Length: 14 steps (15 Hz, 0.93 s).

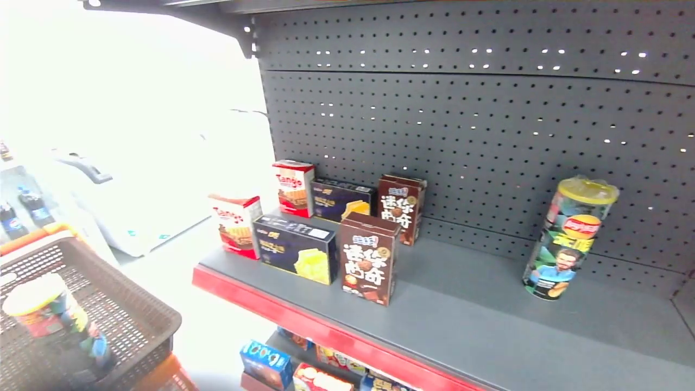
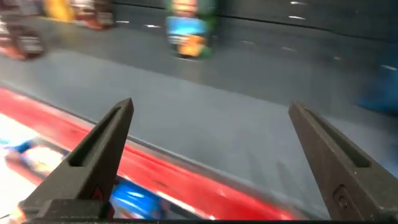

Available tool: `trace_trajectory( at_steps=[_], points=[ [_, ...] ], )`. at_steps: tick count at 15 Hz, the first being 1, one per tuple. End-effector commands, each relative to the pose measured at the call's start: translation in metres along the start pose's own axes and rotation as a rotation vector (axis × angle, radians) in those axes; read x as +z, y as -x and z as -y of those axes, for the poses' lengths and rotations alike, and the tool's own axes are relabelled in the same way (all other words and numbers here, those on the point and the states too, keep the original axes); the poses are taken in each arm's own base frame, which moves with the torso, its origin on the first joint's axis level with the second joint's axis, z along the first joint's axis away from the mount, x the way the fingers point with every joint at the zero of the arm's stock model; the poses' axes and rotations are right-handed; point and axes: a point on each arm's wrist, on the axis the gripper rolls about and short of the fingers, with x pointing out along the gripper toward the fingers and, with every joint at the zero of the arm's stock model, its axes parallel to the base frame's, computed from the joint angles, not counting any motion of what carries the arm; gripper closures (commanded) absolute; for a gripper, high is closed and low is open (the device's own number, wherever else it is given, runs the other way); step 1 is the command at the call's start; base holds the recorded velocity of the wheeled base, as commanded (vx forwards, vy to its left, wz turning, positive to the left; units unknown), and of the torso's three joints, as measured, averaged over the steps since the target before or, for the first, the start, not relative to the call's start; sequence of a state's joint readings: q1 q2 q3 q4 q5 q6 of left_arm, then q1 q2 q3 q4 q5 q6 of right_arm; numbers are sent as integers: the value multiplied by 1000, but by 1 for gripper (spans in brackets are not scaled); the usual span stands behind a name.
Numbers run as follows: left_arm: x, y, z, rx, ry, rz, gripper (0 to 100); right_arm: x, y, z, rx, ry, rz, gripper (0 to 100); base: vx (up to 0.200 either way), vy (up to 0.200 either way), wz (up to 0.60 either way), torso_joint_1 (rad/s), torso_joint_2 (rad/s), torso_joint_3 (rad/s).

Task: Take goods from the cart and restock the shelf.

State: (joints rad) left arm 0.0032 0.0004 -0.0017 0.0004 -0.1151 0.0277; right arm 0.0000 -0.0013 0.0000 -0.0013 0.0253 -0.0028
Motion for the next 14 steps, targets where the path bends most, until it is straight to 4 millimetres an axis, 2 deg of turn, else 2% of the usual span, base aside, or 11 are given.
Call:
trace_trajectory(
  at_steps=[1,8,14],
  points=[
    [0,0,0,0,0,-2,0,0,0,0,1,0,-1,0,0,0,600,2,2,12],
    [0,0,0,3,2,-1,0,0,0,0,1,-1,1,0,0,0,600,0,4,3],
    [0,0,0,-2,-3,-1,0,0,0,0,-1,-3,1,0,0,0,0,0,0,0]
  ],
)
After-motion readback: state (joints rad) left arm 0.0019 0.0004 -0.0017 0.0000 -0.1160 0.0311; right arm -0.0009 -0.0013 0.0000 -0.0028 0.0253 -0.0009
